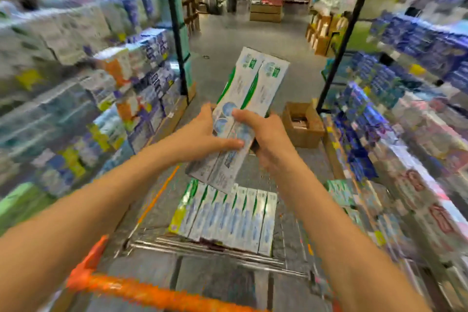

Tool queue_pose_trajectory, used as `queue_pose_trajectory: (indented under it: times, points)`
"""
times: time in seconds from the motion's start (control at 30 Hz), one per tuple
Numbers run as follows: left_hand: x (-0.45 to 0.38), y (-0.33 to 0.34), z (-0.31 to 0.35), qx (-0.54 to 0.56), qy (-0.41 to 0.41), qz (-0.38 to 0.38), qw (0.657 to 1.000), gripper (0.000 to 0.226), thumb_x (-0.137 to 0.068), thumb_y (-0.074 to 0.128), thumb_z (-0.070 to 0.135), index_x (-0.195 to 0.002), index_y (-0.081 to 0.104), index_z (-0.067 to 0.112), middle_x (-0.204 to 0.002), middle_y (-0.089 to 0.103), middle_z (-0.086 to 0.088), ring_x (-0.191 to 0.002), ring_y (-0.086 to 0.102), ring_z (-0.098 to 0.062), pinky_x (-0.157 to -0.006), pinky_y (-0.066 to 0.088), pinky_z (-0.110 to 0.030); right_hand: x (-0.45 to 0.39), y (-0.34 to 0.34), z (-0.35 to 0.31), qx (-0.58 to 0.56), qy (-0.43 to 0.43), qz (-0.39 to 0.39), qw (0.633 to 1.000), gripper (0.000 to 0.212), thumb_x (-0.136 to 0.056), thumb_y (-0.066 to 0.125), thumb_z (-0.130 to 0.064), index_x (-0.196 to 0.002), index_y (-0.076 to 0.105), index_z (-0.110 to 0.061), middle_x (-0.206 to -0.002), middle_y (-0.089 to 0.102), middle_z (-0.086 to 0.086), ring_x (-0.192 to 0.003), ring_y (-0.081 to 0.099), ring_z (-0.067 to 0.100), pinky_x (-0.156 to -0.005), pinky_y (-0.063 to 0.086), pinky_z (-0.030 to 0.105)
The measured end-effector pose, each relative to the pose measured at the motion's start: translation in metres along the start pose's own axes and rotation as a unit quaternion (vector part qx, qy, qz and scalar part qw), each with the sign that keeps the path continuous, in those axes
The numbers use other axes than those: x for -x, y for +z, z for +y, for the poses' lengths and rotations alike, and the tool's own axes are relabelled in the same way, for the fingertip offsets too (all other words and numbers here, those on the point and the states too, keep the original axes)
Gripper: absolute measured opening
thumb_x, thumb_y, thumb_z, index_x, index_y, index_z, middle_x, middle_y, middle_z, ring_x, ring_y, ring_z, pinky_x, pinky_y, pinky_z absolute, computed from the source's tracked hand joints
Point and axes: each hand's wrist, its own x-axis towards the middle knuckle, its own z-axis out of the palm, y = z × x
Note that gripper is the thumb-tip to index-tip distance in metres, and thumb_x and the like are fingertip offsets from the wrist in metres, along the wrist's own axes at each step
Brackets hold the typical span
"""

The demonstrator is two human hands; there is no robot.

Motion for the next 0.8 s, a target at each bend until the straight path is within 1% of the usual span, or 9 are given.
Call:
queue_pose_trajectory:
  times: [0.03, 0.07, 0.17, 0.37, 0.43, 0.5, 0.6, 0.7, 0.8]
  points:
    - [0.002, -0.009, -0.013, 0.001, -0.005, 0.001, 1.000, 0.080, -0.077, 0.071, 0.042, -0.135, 0.023, 0.014, -0.118, 0.044, 0.008, -0.105, 0.054, -0.010, -0.064, 0.039, -0.013, -0.004, 0.013, 0.008, -0.008, 0.012, -0.001, 1.000, 0.039, -0.069, 0.081, -0.025, -0.101, 0.062, -0.011, -0.093, 0.070, 0.001, -0.085, 0.069, 0.018, -0.078, 0.057, 0.042]
    - [0.003, -0.017, -0.026, 0.000, -0.007, 0.003, 1.000, 0.082, -0.077, 0.071, 0.042, -0.137, 0.022, 0.013, -0.119, 0.041, 0.008, -0.112, 0.051, -0.013, -0.067, 0.038, -0.017, -0.006, 0.025, 0.014, -0.011, 0.030, -0.001, 0.999, 0.046, -0.065, 0.083, -0.030, -0.101, 0.062, -0.012, -0.094, 0.070, 0.000, -0.084, 0.069, 0.017, -0.076, 0.057, 0.041]
    - [-0.001, -0.024, -0.058, 0.021, -0.016, -0.008, 1.000, 0.083, -0.076, 0.070, 0.042, -0.138, 0.023, 0.013, -0.123, 0.037, 0.010, -0.116, 0.044, -0.008, -0.063, 0.036, -0.009, -0.022, 0.047, 0.034, 0.005, 0.070, 0.022, 0.997, 0.092, -0.037, 0.083, -0.047, -0.118, 0.057, -0.013, -0.115, 0.065, 0.009, -0.100, 0.065, 0.030, -0.081, 0.055, 0.049]
    - [-0.033, 0.008, -0.124, 0.083, -0.077, -0.009, 0.994, 0.055, -0.082, 0.071, 0.029, -0.120, 0.033, 0.017, -0.099, 0.049, 0.015, -0.083, 0.052, 0.005, -0.059, 0.041, -0.006, -0.063, 0.038, 0.091, 0.009, 0.126, 0.042, 0.991, 0.091, -0.056, 0.084, -0.033, -0.134, 0.044, -0.011, -0.118, 0.064, 0.011, -0.102, 0.064, 0.032, -0.083, 0.054, 0.052]
    - [-0.043, 0.027, -0.154, 0.082, -0.119, -0.023, 0.989, 0.051, -0.086, 0.067, 0.028, -0.122, 0.034, 0.016, -0.108, 0.052, 0.005, -0.092, 0.057, -0.011, -0.068, 0.046, -0.015, -0.077, 0.026, 0.116, 0.013, 0.163, 0.071, 0.984, 0.097, -0.064, 0.083, -0.028, -0.144, 0.031, -0.012, -0.127, 0.058, 0.012, -0.108, 0.061, 0.033, -0.089, 0.051, 0.054]
    - [-0.049, 0.046, -0.185, 0.058, -0.174, -0.026, 0.983, 0.057, -0.090, 0.062, 0.031, -0.134, 0.029, 0.015, -0.121, 0.050, 0.000, -0.102, 0.055, -0.022, -0.078, 0.046, -0.030, -0.089, 0.013, 0.142, 0.008, 0.207, 0.109, 0.972, 0.085, -0.077, 0.076, -0.020, -0.145, 0.027, -0.013, -0.127, 0.056, 0.012, -0.110, 0.058, 0.033, -0.092, 0.049, 0.053]
    - [-0.058, 0.069, -0.225, 0.040, -0.254, -0.015, 0.966, 0.073, -0.093, 0.057, 0.029, -0.147, 0.012, 0.009, -0.135, 0.045, -0.013, -0.106, 0.054, -0.030, -0.079, 0.045, -0.036, -0.106, -0.003, 0.170, -0.010, 0.301, 0.113, 0.947, 0.064, -0.085, 0.068, -0.019, -0.139, 0.037, -0.007, -0.133, 0.050, 0.012, -0.114, 0.053, 0.033, -0.088, 0.047, 0.047]
    - [-0.069, 0.090, -0.255, 0.035, -0.317, -0.008, 0.948, 0.068, -0.095, 0.055, 0.019, -0.146, 0.013, 0.002, -0.106, 0.053, -0.022, -0.073, 0.056, -0.027, -0.058, 0.045, -0.030, -0.123, -0.010, 0.202, 0.021, 0.347, 0.086, 0.934, 0.061, -0.087, 0.066, -0.020, -0.136, 0.034, -0.005, -0.143, 0.040, 0.011, -0.124, 0.045, 0.029, -0.087, 0.041, 0.044]
    - [-0.076, 0.106, -0.278, 0.029, -0.352, -0.016, 0.936, 0.059, -0.094, 0.054, 0.011, -0.141, 0.022, -0.004, -0.111, 0.055, -0.023, -0.076, 0.055, -0.027, -0.059, 0.043, -0.025, -0.132, -0.011, 0.229, 0.056, 0.372, 0.073, 0.924, 0.056, -0.087, 0.066, -0.020, -0.131, 0.035, -0.004, -0.141, 0.042, 0.012, -0.123, 0.044, 0.028, -0.086, 0.035, 0.040]
